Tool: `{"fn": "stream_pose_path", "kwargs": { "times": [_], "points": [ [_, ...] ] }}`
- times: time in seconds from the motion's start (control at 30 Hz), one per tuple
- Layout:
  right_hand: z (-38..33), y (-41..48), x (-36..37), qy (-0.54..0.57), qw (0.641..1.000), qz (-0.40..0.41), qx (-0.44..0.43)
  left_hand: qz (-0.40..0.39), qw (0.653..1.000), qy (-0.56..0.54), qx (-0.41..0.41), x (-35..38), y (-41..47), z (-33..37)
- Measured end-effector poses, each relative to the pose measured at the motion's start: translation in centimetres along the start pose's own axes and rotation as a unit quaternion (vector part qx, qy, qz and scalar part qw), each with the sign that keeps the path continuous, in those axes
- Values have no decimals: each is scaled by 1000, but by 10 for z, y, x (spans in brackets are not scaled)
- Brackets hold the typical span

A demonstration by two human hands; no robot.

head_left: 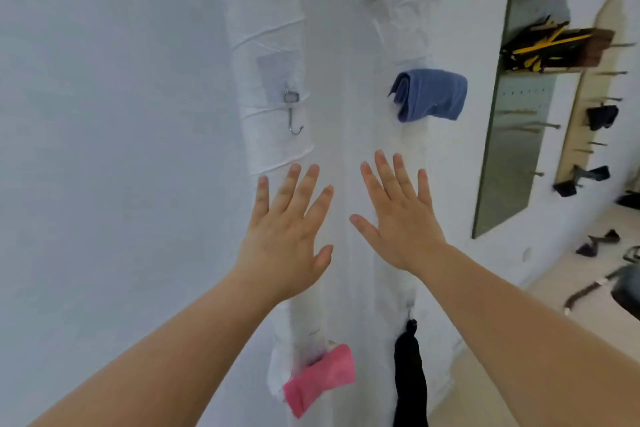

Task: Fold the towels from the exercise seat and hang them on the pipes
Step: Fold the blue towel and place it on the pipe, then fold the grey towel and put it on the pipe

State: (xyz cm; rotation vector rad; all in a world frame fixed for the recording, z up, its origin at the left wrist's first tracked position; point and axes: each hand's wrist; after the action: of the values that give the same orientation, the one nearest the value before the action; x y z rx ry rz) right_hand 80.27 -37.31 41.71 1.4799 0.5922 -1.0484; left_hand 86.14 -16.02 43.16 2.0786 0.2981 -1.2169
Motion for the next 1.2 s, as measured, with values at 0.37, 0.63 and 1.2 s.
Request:
{"fn": "stream_pose_path", "kwargs": {
  "times": [0.37,0.63,1.2],
  "points": [
    [-107,-140,-42,4,983,-109,148,-129,983,-98,84,6,-83,-42],
    [-88,-250,-68,-6,943,-190,274,-156,954,-182,181,2,-113,44],
    [-48,-622,-97,73,839,-305,445,-296,867,-207,342,-27,-306,308]
  ]
}}
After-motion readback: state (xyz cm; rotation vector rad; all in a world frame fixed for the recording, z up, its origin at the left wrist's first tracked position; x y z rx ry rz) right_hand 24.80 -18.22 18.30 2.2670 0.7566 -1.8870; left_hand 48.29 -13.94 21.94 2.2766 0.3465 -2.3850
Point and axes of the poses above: each hand's wrist, its own y-axis towards the middle knuckle, its own x-axis out of the palm, z = x × y, and after that the axes turned 7 degrees about -z, right-handed
